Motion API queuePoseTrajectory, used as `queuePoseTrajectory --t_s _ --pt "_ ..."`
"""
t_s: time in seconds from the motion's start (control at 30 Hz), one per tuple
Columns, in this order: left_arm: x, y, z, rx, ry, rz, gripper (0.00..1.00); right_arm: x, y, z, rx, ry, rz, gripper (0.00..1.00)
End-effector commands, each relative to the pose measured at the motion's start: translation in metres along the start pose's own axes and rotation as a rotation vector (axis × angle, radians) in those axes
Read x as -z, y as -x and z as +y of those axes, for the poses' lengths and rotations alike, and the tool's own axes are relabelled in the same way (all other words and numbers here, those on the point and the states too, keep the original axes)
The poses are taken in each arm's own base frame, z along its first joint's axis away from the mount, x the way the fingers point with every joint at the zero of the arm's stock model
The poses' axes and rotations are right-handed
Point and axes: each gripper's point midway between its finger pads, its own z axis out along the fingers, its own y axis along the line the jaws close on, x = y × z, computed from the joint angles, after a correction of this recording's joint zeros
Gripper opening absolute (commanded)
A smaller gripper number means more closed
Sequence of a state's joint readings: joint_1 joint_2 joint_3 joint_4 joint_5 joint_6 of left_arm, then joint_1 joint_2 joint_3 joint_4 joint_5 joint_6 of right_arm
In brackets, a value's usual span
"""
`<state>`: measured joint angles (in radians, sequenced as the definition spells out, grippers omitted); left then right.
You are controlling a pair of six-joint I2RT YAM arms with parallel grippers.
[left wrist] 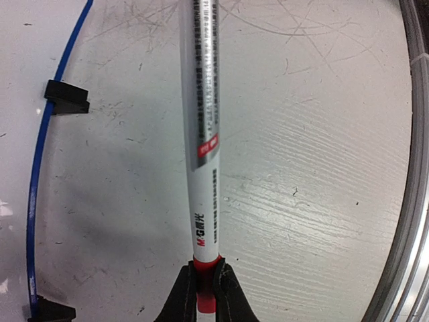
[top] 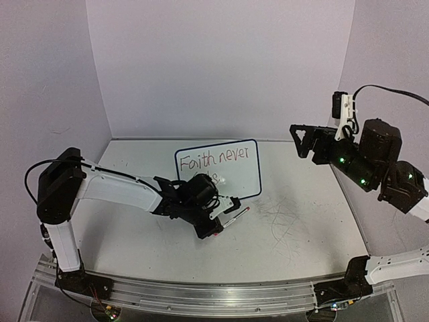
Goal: Write a sentence on the whiteboard
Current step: Put down the whiteboard marker at the center of the board.
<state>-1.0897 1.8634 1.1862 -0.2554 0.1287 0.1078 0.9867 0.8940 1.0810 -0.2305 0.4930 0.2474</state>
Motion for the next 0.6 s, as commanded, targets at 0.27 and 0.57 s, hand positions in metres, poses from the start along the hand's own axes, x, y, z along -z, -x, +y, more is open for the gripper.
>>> queuePoseTrajectory --t_s 0.27,0.57 --pt "-0.033 -0.010 0.009 -0.037 0.056 0.188 0.05 0.013 0.003 -0.016 -0.016 -0.040 -0.033 0.96" --pt "0.010 0.033 0.027 -0.016 0.180 0.064 0.46 0.015 0.009 -0.025 -0.010 -0.091 -0.055 0.98"
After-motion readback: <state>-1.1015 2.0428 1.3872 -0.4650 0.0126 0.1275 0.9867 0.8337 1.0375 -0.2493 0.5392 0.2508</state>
